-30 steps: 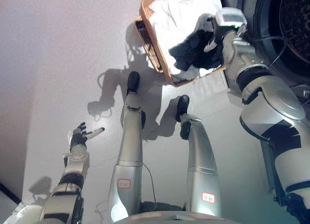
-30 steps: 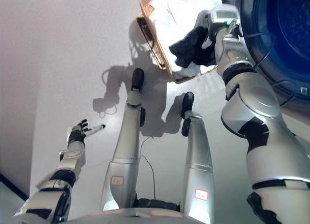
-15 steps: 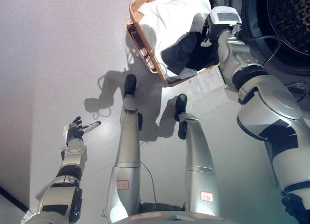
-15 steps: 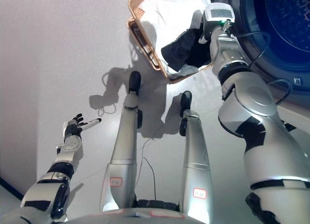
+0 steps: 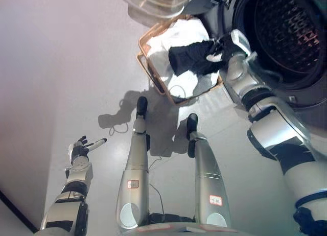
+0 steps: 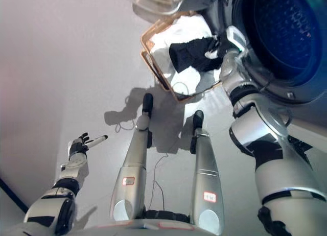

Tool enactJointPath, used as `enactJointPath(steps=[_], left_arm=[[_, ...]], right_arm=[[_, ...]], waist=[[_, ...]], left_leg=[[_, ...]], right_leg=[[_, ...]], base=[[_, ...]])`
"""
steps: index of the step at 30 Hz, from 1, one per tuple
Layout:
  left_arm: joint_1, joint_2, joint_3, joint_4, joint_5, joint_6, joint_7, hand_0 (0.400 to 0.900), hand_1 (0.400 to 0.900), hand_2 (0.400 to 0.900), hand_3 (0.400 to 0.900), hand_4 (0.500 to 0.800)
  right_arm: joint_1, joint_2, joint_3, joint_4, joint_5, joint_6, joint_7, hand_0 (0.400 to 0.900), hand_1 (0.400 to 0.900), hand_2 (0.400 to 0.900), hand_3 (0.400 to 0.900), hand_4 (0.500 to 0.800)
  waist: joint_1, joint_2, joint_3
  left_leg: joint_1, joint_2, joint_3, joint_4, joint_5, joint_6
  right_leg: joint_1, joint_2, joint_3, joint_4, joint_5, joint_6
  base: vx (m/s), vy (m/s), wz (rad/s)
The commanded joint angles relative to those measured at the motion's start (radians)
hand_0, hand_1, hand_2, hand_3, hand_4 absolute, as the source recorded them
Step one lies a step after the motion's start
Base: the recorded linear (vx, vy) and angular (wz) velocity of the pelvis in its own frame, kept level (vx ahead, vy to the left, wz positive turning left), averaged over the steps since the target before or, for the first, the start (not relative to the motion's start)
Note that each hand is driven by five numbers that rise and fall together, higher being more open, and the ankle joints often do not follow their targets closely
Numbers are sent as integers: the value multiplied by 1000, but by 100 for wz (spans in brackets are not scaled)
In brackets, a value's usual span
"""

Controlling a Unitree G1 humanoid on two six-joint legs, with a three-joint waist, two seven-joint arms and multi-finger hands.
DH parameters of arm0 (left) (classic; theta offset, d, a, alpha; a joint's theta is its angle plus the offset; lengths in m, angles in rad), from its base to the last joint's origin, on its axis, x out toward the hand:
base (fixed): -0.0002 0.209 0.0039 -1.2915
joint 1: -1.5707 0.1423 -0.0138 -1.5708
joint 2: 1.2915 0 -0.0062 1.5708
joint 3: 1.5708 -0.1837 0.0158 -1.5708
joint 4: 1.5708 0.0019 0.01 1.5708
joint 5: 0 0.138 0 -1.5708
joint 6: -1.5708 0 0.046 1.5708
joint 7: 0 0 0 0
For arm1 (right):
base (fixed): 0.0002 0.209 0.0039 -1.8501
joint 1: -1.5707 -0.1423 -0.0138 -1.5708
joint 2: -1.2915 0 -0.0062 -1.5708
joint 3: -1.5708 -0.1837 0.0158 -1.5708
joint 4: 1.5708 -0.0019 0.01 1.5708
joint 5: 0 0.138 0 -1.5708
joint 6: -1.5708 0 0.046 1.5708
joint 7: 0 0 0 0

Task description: Put the clothes in the basket into the washing machine.

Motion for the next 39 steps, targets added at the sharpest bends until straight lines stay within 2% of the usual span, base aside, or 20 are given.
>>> enactJointPath(steps=[1, 4, 5, 6, 7, 8, 10, 11, 12, 14, 18, 22, 27, 28, 29, 30, 31, 36, 39], left_arm=[[50, 29, 12, 114, -8, -4, 2, 900, 900, 900, 900, 800], [48, 36, 9, 145, 3, -1, -7, 900, 900, 900, 900, 800], [46, 37, 7, 145, 3, -1, -7, 900, 900, 900, 900, 800], [53, 40, 6, 152, 7, -2, -11, 900, 900, 900, 900, 800], [64, 41, 16, 160, 13, 4, -21, 900, 900, 900, 900, 800], [67, 42, 14, 160, 13, 4, -21, 900, 900, 900, 900, 800], [82, 30, 12, 175, 25, 6, -24, 900, 900, 900, 900, 800], [98, 27, 7, 177, 28, 5, -26, 900, 900, 900, 900, 800], [98, 27, 5, 177, 27, 5, -26, 900, 900, 900, 900, 800], [122, 17, 1, 177, 36, 9, -32, 900, 900, 900, 900, 800], [130, 23, -2, 187, 31, 9, -39, 900, 900, 900, 900, 800], [145, 16, 5, 180, 26, 9, -40, 900, 900, 900, 900, 800], [167, -6, 34, 171, 15, 4, -34, 900, 900, 900, 900, 800], [284, -53, 64, 167, 18, -1, -26, 900, 900, 900, 900, 800], [295, -71, 51, 198, 51, 24, -21, 900, 900, 900, 900, 800], [306, -65, 52, 196, 58, 11, -21, 900, 900, 900, 900, 800], [320, -87, 46, 189, 70, 1, -30, 900, 900, 900, 900, 800], [307, -130, 33, 198, 70, 5, -25, 900, 900, 900, 900, 800], [296, -136, 28, 194, 73, 10, -19, 900, 900, 900, 900, 800]], right_arm=[[102, -25, -177, -48, 149, -53, -56, 400, 400, 400, 400, 500], [274, -12, -351, -150, 182, -61, -50, 400, 400, 400, 400, 500], [277, -12, -355, -156, 181, -58, -52, 400, 400, 400, 400, 500], [342, 2, -407, -206, 189, -62, -43, 400, 400, 400, 400, 500], [443, 23, -481, -264, 206, -65, -26, 400, 400, 400, 400, 500], [449, 25, -483, -269, 204, -63, -27, 400, 400, 400, 400, 500], [559, 69, -612, -371, 238, -73, -18, 400, 400, 400, 400, 500], [601, 94, -669, -393, 266, -79, -9, 400, 400, 400, 400, 500], [603, 95, -671, -395, 265, -78, -9, 400, 400, 400, 400, 500], [629, 135, -740, -375, 332, -101, 6, 400, 400, 400, 400, 500], [591, 181, -772, -335, 415, -108, 36, 400, 400, 400, 400, 500], [526, 218, -795, -312, 489, -118, 40, 400, 400, 400, 400, 500], [403, 187, -782, -280, 519, -124, 27, 400, 400, 400, 400, 500], [391, 188, -809, -337, 516, -122, 29, 400, 400, 400, 400, 500], [414, 190, -808, -397, 513, -148, 14, 400, 400, 400, 400, 500], [399, 167, -805, -402, 527, -152, -4, 400, 400, 400, 400, 500], [354, 161, -808, -410, 540, -175, -25, 400, 400, 400, 400, 500], [314, 143, -826, -461, 527, -213, -87, 400, 400, 400, 400, 500], [251, 95, -810, -442, 518, -229, -125, 400, 400, 400, 400, 500]], waist=[[-50, 70, -10], [-66, 82, -10], [-64, 81, -10], [-69, 85, -10], [-78, 95, -10], [-77, 94, -10], [-90, 103, -12], [-88, 108, -35], [-86, 107, -39], [-79, 124, -99], [-59, 131, -159], [-43, 136, -185], [-31, 151, -175], [-13, 161, -152], [-19, 164, -139], [-23, 168, -134], [-23, 176, -130], [-24, 191, -131], [-27, 208, -134]], left_leg=[[152, 112, -2, -73, -41, -12], [266, 115, 37, -158, -35, -1], [266, 115, 37, -165, -26, -1], [299, 111, 50, -189, -25, 5], [369, 99, 72, -234, -28, 20], [376, 99, 74, -239, -26, 20], [477, 85, 102, -304, -35, 39], [502, 78, 109, -331, -37, 44], [500, 78, 109, -334, -31, 44], [523, 53, 111, -362, -43, 58], [524, 36, 101, -365, -60, 69], [524, 27, 92, -365, -60, 77], [505, 35, 80, -361, -54, 81], [499, 38, 75, -354, -54, 82], [492, 40, 73, -356, -50, 81], [491, 42, 71, -354, -49, 80], [490, 46, 73, -350, -53, 80], [467, 57, 77, -360, -44, 81], [464, 62, 81, -364, -46, 83]], right_leg=[[131, -102, 46, -204, 263, 45], [240, -111, 32, -301, 264, 36], [239, -111, 32, -307, 273, 36], [274, -109, 25, -339, 272, 32], [343, -99, 10, -392, 268, 25], [349, -99, 11, -398, 270, 25], [446, -81, -1, -469, 261, 11], [465, -75, -7, -492, 258, 6], [463, -75, -7, -495, 263, 6], [494, -55, -16, -554, 256, -8], [510, -32, -14, -592, 248, -23], [519, -16, -7, -593, 234, -34], [525, -16, -2, -591, 236, -41], [529, -18, -3, -587, 235, -41], [526, -20, -4, -585, 239, -38], [526, -19, -6, -580, 242, -38], [532, -18, -7, -577, 236, -37], [521, -21, -9, -562, 236, -31], [522, -21, -4, -556, 236, -25]], base=[[77, 1, -9], [83, -9, -8], [49, 3, -9], [74, -2, -20], [94, -4, -21], [115, -35, -29], [123, -61, -24], [88, -42, -12], [116, -30, -15], [109, -43, -19], [39, -60, -16], [18, -56, -8], [-8, -41, 10], [-30, -70, 31], [-24, -60, 32], [37, -35, 21], [63, -25, 19], [65, -23, 12], [102, 0, 4]])
